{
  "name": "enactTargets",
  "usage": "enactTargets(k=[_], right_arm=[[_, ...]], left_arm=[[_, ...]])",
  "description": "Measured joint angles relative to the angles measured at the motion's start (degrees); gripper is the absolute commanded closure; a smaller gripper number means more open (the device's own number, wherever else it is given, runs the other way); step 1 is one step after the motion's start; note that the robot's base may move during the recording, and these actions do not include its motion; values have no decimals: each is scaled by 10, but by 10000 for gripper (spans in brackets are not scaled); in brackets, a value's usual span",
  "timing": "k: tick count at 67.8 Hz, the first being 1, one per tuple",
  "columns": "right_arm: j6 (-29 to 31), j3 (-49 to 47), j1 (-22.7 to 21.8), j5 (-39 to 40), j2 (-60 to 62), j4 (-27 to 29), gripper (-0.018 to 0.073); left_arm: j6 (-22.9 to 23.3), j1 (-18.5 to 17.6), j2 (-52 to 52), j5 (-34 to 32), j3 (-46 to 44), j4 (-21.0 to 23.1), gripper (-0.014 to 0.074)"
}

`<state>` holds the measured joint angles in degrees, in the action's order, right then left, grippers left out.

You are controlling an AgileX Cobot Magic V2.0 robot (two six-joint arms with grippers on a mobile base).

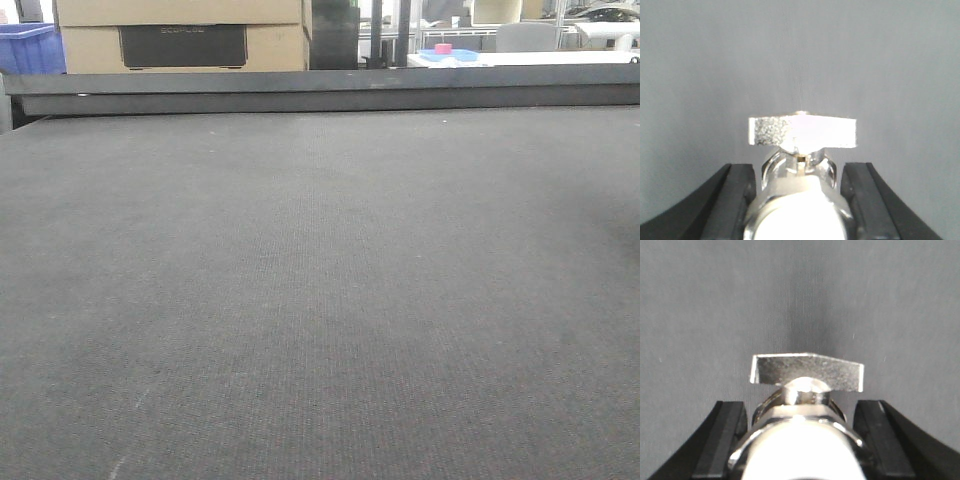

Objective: Place valve from conveyor to right shelf box
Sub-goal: 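Lift both held valves up off the conveyor belt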

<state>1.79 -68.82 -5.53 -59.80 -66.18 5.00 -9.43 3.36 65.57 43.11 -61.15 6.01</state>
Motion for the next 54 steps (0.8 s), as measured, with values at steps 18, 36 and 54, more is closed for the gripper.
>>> enactTargets(k=[18,36,54], right_arm=[[19,119,0,124,102,0,721],[22,247,0,229,218,0,721],[22,276,0,253,320,11,721]], left_arm=[[-2,0,-161,-138,113,34,707],[-3,0,-291,-177,197,120,707],[-3,0,-387,-176,208,139,707]])
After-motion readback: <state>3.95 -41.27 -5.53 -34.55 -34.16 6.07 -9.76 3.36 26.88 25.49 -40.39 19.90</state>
